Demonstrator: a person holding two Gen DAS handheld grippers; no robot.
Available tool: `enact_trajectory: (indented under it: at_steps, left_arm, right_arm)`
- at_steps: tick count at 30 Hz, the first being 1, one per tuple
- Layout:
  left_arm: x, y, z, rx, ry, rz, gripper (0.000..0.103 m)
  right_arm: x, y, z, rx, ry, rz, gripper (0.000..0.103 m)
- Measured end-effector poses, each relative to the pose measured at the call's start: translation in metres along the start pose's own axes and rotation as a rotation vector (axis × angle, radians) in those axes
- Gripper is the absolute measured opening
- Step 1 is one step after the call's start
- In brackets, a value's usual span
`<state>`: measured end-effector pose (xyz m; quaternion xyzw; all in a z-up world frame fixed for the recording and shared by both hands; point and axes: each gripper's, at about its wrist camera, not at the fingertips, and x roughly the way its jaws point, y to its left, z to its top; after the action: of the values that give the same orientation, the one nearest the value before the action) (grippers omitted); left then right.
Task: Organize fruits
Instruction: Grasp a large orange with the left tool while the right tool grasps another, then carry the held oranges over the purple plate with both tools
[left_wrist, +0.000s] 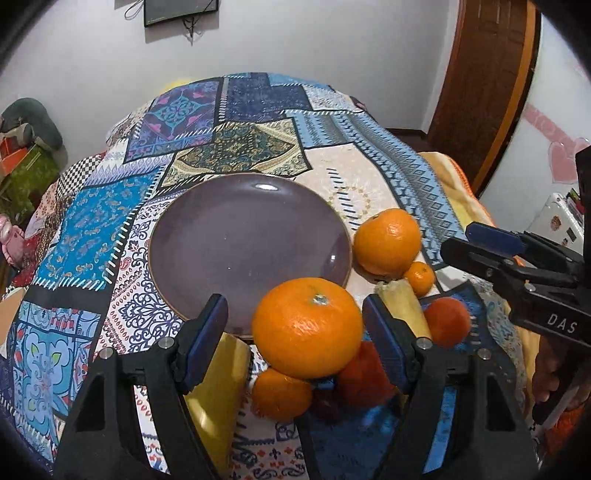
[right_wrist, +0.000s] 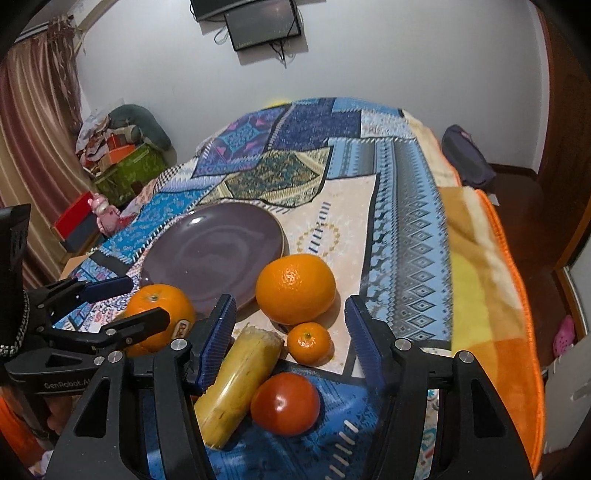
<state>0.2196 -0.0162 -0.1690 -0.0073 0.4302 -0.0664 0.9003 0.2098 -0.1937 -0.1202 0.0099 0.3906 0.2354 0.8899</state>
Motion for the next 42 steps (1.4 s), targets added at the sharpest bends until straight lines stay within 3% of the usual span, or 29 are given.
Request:
enact_trajectory:
  at_steps: [11,14,19,26,42]
  left_arm:
    - [0.027,0.002,0.000,0.000,0.080,-0.049,0.075]
    - [0.028,0.002,0.000,-0.011,0.076,-0.075,0.068]
    - [0.027,-0.001,0.001,0.010,0.066,-0.064,0.067]
    - [0.026,0.004,0.003,-0.018,0.066,-0.086,0.067]
    - [-0.008,0.010,0.023,-0.043,-0.018,-0.090,0.067]
  right_arm:
    - [0.036,-0.006,0.008,0.008,0.071,0.018,0.058]
    - [0.044,-0.006,0.009,0.007,0.081,0.017,0.060]
    - [0.054,-0.005,0.013,0.007,0.089,-0.031,0.062]
    - [0.069,-0.008,0.010,0.018,0.143,-0.016,0.068]
    - [0.036,0.006,0.019,-0.009,0.079,0.004,0.065]
